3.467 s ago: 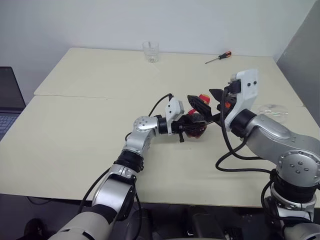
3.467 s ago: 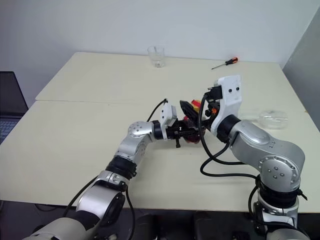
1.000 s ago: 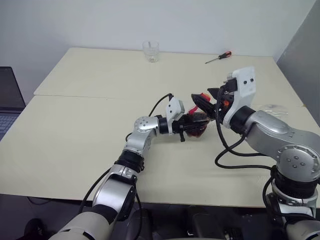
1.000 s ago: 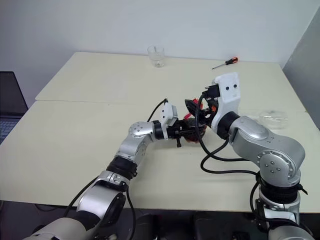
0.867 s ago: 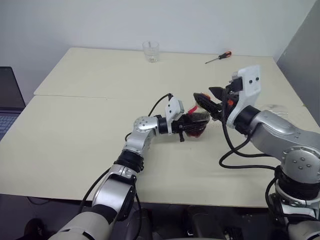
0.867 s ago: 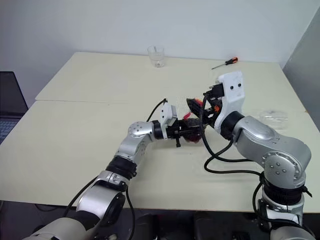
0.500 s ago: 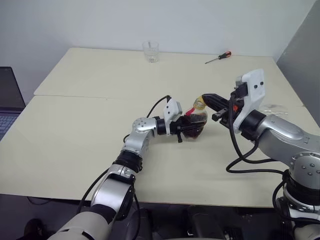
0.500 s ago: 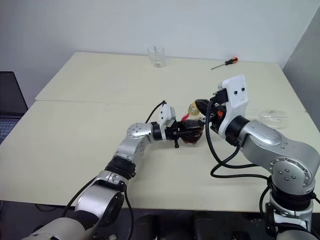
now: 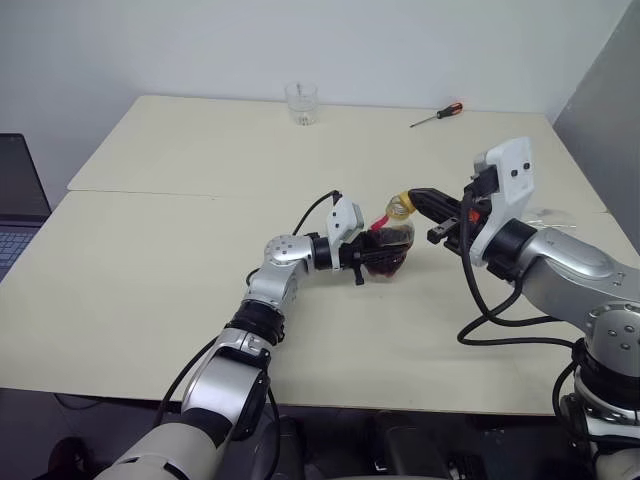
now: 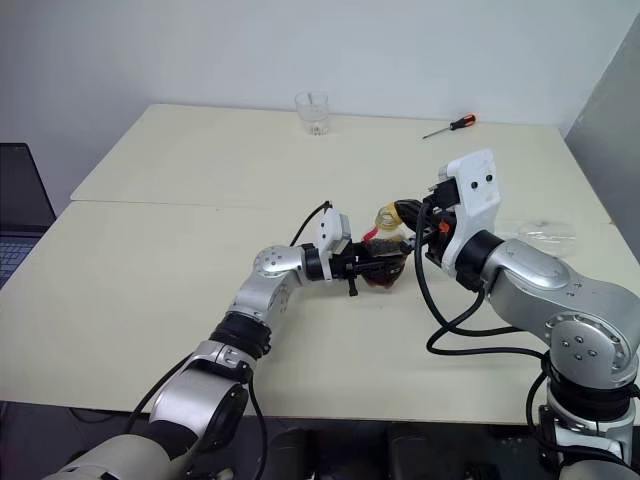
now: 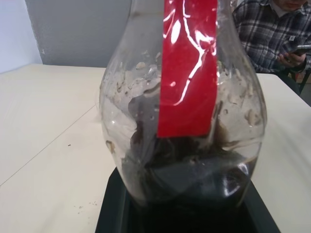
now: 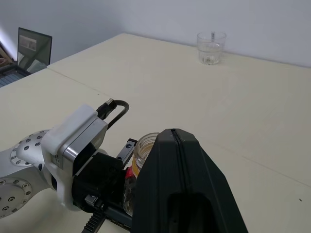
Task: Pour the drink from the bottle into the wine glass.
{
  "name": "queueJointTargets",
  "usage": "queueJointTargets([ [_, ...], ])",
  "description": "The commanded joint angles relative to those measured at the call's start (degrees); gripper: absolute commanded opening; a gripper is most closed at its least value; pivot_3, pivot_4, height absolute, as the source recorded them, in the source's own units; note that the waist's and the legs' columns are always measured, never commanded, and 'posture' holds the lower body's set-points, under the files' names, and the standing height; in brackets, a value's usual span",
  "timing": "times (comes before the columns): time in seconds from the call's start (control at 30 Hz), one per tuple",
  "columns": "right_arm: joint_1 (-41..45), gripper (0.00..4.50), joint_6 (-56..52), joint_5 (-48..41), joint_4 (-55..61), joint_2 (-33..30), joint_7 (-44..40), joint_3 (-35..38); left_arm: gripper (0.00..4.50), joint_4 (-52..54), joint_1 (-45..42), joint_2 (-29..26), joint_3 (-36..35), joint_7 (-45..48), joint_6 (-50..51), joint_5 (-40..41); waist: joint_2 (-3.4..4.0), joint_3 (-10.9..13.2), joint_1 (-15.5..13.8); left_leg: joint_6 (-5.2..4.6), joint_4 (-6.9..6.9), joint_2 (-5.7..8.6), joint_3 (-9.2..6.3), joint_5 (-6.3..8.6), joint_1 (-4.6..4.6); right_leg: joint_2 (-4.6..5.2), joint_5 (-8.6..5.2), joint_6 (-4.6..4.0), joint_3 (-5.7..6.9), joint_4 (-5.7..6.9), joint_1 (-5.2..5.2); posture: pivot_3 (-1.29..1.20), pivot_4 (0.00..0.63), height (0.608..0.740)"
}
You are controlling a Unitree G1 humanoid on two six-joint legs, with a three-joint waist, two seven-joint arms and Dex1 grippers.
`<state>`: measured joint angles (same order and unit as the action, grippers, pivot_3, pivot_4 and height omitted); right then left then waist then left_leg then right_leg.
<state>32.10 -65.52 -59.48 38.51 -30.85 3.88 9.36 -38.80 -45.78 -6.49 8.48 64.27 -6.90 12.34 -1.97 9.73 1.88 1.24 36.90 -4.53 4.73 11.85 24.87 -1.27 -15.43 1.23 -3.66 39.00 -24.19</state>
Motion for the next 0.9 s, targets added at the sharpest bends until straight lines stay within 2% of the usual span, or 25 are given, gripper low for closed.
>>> queueJointTargets([
  [0.03, 0.8, 0.0, 0.9, 0.6, 0.5, -0.4, -0.5, 0.0, 0.76, 1.2, -2.3, 0.4, -1.2, -0.2, -1.8, 0.5, 0.0, 0.0, 0.0, 0.0, 0.0, 0.0, 0.0, 0.0, 0.0, 0.0, 0.0, 0.0, 0.0, 0.0, 0.0, 0.0, 0.15, 0.74],
  [0.9, -0.3, 0.0, 1.8, 0.7, 0.3, -2.6, -1.6, 1.7, 0.76, -0.9, -3.8, 0.5, -1.2, -0.6, -3.1, 0.1, 0.0, 0.0, 0.0, 0.0, 0.0, 0.0, 0.01, 0.0, 0.0, 0.0, 0.0, 0.0, 0.0, 0.0, 0.0, 0.0, 0.15, 0.74],
])
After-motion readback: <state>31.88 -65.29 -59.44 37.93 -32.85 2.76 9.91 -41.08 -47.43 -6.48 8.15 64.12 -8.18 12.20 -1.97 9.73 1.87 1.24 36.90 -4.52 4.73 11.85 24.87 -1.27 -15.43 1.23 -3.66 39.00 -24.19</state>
